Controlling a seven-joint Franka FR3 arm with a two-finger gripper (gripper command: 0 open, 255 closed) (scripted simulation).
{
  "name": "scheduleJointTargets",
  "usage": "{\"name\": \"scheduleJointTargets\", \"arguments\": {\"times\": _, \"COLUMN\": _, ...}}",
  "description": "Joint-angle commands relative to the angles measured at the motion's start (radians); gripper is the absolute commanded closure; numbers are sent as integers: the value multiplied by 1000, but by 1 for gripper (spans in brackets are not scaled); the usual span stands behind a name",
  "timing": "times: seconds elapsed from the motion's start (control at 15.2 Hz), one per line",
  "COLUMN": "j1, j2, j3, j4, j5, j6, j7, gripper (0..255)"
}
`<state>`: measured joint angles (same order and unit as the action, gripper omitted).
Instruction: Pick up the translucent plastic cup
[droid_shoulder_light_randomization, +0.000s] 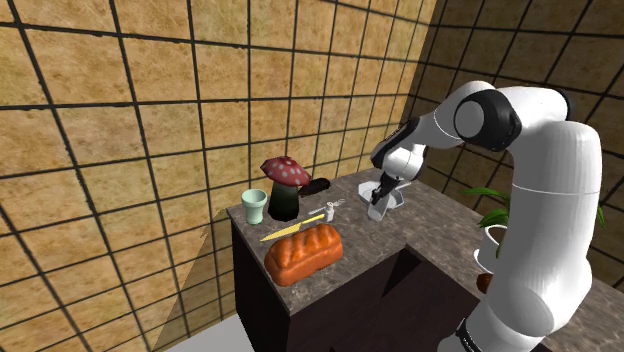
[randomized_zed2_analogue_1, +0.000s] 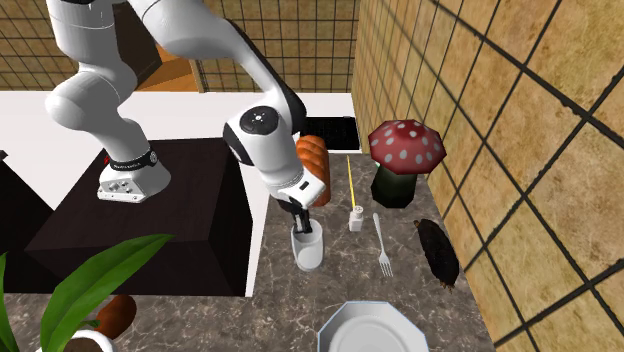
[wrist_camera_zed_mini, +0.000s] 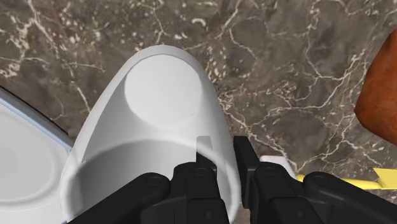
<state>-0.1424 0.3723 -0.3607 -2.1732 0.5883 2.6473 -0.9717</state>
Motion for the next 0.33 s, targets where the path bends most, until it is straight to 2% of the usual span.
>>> {"name": "scheduleJointTargets", "arguments": {"times": 0.0, "j1": 8, "j2": -20, "j3": -14, "j4": 0, "j5": -23, "j6": -18, "j7": 18, "gripper": 255}}
{"name": "scheduleJointTargets", "arguments": {"times": 0.26, "j1": 19, "j2": -44, "j3": -29, "j4": -1, "j5": -50, "j6": -37, "j7": 40, "gripper": 255}}
